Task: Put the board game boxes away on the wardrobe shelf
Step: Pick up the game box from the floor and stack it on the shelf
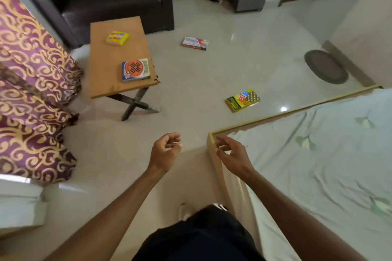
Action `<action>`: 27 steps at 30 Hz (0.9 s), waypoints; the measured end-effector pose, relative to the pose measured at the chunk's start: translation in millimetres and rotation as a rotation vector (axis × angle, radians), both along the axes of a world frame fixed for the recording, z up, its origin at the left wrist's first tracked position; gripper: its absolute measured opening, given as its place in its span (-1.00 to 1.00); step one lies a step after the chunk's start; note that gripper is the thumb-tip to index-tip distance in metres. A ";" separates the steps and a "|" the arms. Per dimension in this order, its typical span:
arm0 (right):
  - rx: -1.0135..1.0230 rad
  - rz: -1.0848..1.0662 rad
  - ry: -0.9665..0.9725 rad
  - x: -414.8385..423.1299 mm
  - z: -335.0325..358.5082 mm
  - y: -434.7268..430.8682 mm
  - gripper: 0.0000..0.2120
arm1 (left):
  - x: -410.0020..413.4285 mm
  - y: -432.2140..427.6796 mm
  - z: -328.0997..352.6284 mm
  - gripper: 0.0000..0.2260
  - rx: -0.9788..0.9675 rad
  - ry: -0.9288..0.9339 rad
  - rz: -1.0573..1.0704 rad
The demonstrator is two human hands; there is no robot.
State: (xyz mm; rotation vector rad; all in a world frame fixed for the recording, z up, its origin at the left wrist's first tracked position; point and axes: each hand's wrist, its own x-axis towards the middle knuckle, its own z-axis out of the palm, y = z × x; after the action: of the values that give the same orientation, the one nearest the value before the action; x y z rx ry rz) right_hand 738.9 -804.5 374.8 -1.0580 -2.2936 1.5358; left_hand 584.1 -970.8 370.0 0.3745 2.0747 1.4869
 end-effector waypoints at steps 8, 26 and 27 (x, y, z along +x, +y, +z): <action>-0.030 0.021 0.022 -194.1 -9.1 102.7 -0.66 | -183.7 94.3 -12.8 -0.73 -0.016 0.002 0.013; 0.007 0.055 -0.029 -614.1 -14.1 428.0 -0.66 | -602.2 420.4 -24.5 -0.73 0.011 -0.055 0.032; 0.013 0.053 -0.035 -634.4 -17.0 445.9 -0.66 | -622.8 438.3 -27.8 -0.73 0.014 -0.056 0.038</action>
State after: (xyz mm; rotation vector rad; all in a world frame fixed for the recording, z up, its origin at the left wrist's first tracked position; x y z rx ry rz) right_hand 104.5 -358.5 357.8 -1.0372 -2.3708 1.5308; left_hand -38.7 -532.5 342.2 0.2972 2.0391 1.5171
